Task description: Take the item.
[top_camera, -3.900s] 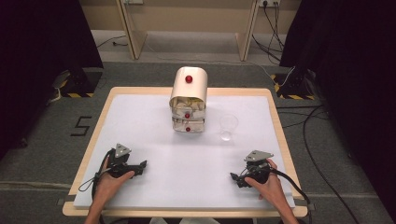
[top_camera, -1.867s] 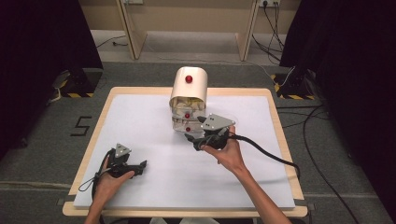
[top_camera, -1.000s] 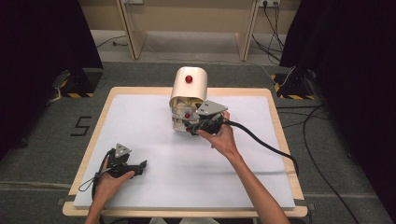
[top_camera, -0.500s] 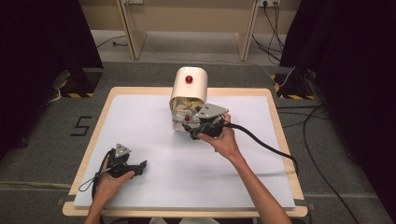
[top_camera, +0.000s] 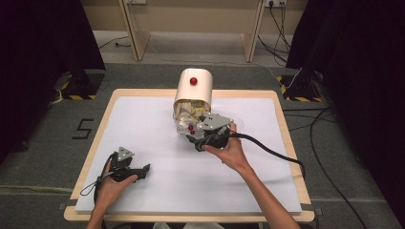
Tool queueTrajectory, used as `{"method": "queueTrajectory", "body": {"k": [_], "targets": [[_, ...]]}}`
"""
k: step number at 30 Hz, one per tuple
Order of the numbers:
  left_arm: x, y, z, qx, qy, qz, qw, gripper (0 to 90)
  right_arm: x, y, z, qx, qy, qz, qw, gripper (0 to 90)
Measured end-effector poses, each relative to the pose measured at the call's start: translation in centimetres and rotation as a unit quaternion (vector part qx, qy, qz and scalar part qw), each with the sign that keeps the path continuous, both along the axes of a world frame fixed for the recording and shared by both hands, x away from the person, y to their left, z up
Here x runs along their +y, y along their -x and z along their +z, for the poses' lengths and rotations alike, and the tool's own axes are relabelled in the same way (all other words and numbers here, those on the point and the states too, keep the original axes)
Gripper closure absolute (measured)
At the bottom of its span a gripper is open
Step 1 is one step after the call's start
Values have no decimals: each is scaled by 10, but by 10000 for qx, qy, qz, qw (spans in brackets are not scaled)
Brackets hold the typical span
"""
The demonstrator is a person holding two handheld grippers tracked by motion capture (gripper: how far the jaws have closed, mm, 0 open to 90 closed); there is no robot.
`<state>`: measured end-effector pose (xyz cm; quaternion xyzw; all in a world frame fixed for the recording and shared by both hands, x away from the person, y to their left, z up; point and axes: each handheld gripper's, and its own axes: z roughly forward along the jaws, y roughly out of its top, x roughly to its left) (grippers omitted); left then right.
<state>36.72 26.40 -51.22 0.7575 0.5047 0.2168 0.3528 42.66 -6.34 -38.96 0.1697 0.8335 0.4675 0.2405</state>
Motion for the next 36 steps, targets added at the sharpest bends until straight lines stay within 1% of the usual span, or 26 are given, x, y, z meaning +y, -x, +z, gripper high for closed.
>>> {"method": "queueTrajectory", "body": {"k": [4,5,6,7,8,10,11,15,26,33,34,36], "targets": [[0,0,0,-1,3,0,10000,100,-1,5,-1,-19,47,73,10000,225],[0,0,0,-1,3,1,10000,100,-1,7,-2,6,29,82,10000,224],[0,0,0,1,0,0,10000,100,-2,7,-2,-24,15,110,9999,225],[0,0,0,-1,3,1,10000,100,-2,9,-2,70,-45,74,9999,225],[0,0,0,-1,2,0,10000,100,-3,9,-3,39,-56,120,9999,225],[0,0,0,1,1,-1,10000,100,-4,11,-3,103,-99,131,9998,225],[0,0,0,0,0,-1,10000,100,-4,11,-3,60,-67,159,9998,225],[0,0,0,0,0,0,10000,100,-5,15,-4,117,-84,175,9997,225],[0,0,0,0,2,1,10000,100,-5,24,-6,112,4,263,9996,225],[0,0,0,-1,1,1,10000,100,-5,32,-7,195,72,332,9992,227],[0,0,0,0,-1,0,10000,100,-5,33,-8,162,113,360,9992,227],[0,0,0,0,1,0,10000,100,-5,34,-8,154,122,346,9992,230]]}}
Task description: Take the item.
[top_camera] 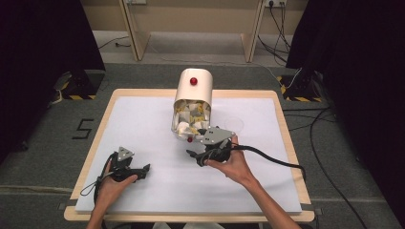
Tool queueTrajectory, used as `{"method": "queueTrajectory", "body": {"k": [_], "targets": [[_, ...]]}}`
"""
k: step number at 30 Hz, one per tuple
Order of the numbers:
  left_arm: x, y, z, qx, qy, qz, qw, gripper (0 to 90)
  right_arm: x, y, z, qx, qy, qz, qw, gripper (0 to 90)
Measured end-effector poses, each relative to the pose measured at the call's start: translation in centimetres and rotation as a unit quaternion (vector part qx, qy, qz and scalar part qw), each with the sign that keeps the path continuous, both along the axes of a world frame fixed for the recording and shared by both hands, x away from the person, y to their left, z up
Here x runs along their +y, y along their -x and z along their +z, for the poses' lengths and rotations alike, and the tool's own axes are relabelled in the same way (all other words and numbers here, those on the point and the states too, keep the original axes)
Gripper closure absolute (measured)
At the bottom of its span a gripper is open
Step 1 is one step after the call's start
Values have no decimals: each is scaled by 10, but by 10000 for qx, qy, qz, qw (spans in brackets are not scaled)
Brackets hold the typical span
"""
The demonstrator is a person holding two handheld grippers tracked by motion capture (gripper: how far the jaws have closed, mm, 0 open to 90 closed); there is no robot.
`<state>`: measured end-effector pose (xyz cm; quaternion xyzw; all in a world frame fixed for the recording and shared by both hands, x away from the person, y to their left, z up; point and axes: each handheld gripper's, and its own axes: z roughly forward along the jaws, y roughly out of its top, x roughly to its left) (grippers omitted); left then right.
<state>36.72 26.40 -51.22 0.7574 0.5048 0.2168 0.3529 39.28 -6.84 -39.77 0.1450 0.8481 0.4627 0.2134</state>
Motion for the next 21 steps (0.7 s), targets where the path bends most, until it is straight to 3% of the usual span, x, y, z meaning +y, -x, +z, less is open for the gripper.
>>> {"method": "queueTrajectory", "body": {"k": [11,21], "targets": [[0,0,0,0,-1,0,10000,100,-1,-2,1,17,-81,9,10000,284],[0,0,0,-1,-2,1,10000,99,1,-11,7,-51,-423,65,9991,438]]}}
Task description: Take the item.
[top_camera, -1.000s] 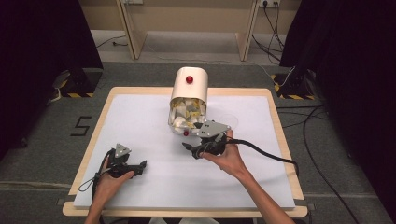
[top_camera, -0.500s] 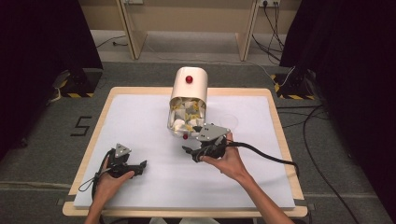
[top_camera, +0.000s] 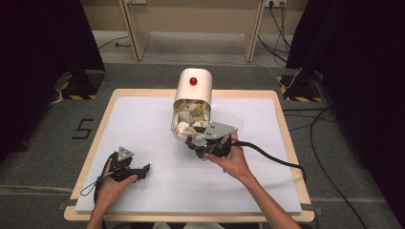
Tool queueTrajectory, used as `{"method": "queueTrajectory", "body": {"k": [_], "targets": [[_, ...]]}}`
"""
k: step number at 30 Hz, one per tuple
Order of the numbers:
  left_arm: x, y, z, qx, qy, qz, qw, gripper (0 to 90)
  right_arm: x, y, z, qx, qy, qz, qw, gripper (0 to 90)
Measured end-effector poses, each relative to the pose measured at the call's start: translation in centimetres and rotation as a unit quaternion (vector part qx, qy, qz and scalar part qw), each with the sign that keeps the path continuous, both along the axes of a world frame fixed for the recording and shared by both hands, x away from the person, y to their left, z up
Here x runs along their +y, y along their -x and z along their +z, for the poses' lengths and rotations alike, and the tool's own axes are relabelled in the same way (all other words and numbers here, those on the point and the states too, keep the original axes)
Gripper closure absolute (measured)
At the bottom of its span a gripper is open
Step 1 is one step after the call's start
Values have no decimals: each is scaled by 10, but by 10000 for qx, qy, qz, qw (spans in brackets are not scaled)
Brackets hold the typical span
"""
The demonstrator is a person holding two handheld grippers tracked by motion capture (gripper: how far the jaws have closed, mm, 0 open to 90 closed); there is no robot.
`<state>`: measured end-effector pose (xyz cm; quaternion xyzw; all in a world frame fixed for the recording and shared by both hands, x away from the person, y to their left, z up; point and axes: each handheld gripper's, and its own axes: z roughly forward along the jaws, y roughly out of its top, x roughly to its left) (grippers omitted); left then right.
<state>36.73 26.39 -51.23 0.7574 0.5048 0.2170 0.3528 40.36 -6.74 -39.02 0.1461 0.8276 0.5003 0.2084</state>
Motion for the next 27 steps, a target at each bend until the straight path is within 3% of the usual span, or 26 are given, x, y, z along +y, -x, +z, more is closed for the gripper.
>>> {"method": "queueTrajectory", "body": {"k": [5,12,18,21,27], "targets": [[0,0,0,1,1,1,10000,99,6,-6,5,-70,3,74,9999,549],[0,0,0,1,1,1,10000,99,10,-17,2,135,17,-14,9999,698],[0,0,0,2,2,2,10000,99,12,-20,0,299,-98,139,9994,841],[0,0,0,2,1,1,10000,99,11,-19,2,232,-158,172,9995,898],[0,0,0,1,1,1,10000,99,3,-16,14,25,-359,90,9993,900]]}}
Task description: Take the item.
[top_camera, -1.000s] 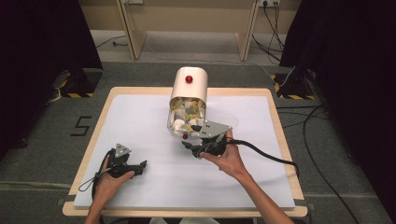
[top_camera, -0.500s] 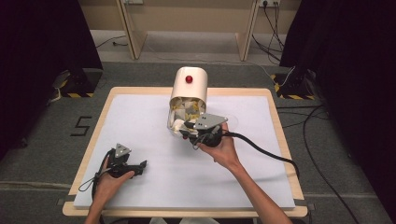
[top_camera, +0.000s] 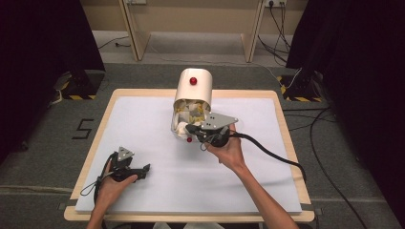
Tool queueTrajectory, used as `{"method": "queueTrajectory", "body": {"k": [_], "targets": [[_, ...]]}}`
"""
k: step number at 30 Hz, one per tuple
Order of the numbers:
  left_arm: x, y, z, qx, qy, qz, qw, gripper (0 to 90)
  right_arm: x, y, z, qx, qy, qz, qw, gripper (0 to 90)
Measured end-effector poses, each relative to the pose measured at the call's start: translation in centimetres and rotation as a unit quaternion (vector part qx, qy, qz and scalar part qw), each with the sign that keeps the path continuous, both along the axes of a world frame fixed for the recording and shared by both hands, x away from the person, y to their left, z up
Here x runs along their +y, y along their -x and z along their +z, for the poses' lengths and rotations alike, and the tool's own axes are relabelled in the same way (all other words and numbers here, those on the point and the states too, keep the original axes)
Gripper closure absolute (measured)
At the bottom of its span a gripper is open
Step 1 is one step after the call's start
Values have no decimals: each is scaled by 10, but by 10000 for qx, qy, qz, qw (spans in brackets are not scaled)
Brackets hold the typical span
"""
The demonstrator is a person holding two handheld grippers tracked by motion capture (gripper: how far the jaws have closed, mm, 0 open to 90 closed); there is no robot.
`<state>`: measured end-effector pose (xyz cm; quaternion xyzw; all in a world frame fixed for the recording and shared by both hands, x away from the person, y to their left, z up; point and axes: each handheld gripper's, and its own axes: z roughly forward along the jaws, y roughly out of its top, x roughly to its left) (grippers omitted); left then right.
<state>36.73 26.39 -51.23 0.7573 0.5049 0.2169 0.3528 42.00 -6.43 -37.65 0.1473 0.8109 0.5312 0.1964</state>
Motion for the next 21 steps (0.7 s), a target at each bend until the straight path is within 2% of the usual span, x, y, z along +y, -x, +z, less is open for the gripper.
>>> {"method": "queueTrajectory", "body": {"k": [7,9,16,21], "targets": [[0,0,0,0,0,0,10000,99,-12,2,14,-131,-148,-98,9998,900],[0,0,0,0,3,1,10000,99,-17,4,20,-240,-269,-132,9993,900],[0,0,0,0,3,0,10000,100,-28,10,36,-463,-287,-213,9983,900],[0,0,0,1,4,0,10000,100,-40,12,39,-458,-256,-370,9979,900]]}}
